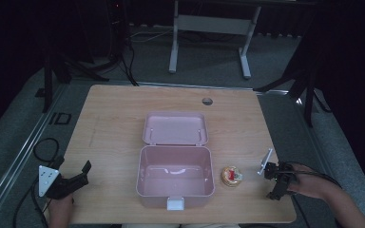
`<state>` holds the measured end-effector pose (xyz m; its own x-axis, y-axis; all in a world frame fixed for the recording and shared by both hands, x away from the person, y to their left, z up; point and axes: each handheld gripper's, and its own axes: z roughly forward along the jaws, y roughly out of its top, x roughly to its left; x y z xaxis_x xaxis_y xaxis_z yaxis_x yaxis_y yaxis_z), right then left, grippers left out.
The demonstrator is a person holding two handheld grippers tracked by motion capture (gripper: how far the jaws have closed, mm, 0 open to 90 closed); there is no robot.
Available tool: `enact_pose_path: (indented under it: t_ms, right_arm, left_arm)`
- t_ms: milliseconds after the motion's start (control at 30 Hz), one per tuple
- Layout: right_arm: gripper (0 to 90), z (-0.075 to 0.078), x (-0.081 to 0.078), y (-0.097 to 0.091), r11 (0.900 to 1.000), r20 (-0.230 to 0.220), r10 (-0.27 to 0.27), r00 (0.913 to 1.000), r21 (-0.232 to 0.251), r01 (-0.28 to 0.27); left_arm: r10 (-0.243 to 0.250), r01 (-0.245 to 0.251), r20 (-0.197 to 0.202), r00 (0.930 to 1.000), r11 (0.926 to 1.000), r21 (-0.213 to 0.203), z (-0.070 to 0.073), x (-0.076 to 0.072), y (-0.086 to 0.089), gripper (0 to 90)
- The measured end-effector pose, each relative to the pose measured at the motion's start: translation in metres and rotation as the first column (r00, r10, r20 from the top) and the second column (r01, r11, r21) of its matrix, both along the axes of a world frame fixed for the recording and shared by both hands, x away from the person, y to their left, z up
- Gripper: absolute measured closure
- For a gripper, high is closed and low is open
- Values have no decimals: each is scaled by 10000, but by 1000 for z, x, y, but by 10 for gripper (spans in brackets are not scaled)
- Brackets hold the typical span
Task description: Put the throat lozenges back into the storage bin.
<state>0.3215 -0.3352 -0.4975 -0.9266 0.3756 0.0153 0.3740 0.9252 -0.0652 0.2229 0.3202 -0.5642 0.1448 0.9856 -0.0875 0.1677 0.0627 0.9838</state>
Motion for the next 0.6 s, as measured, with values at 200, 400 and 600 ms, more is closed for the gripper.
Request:
enact_pose_path:
  t_ms: [200, 400, 600]
  right_arm:
    - [133, -1, -3, 9, 9978, -289, 467, 9985, -453, -480]
    - [132, -4, 2, 18, 9976, -191, 555, 9983, -413, -563]
    - [136, -8, 10, 35, 9968, -186, 764, 9969, -213, -768]
  left_arm:
    - [-57, 57, -21, 10000, 10000, -21, 0, 0, 0, 4]
    - [-112, 112, -42, 9999, 9999, -33, 0, 0, 0, 4]
    - [-161, 160, -57, 9999, 9999, -56, 0, 0, 0, 4]
